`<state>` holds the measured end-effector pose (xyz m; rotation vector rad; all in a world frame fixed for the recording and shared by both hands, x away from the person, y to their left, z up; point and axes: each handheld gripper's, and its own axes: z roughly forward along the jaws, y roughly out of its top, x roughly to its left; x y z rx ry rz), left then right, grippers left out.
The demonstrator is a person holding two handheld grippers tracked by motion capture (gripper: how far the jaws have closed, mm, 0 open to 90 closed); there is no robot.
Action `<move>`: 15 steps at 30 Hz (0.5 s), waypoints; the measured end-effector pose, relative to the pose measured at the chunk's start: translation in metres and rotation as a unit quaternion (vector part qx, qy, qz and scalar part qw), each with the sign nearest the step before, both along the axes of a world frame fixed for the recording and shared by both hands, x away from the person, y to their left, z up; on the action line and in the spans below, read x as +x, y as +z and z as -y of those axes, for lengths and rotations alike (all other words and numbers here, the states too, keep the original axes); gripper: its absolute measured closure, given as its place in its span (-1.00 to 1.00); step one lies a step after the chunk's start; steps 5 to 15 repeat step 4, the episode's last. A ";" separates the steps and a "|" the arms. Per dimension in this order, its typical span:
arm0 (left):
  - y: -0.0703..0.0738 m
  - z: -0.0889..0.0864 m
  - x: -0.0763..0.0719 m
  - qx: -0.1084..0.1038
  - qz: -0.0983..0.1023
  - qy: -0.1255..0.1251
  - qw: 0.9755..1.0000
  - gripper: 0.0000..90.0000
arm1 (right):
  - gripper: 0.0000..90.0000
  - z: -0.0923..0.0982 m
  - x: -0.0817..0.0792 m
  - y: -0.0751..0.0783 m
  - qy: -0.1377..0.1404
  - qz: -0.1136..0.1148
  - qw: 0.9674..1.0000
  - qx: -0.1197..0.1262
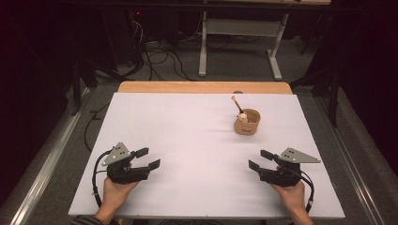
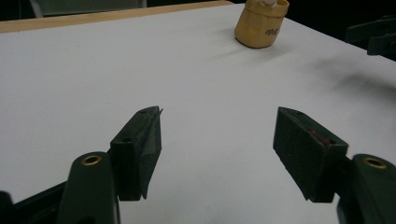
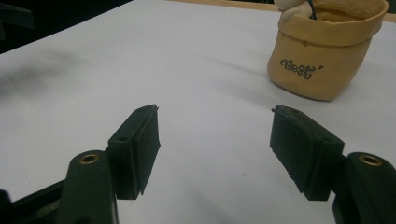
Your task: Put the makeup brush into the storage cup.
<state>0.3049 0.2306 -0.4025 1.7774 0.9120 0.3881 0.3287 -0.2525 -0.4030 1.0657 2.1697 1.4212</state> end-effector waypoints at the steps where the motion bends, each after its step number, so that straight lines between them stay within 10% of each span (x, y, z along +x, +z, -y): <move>1: 0.000 0.000 0.000 0.000 0.000 0.000 1.000 -0.26 | -0.23 0.000 0.000 0.000 0.000 0.001 1.000 0.000; 15: 0.000 0.000 0.001 0.000 0.000 0.000 1.000 -0.26 | -0.23 0.001 0.000 0.000 -0.001 0.002 1.000 0.003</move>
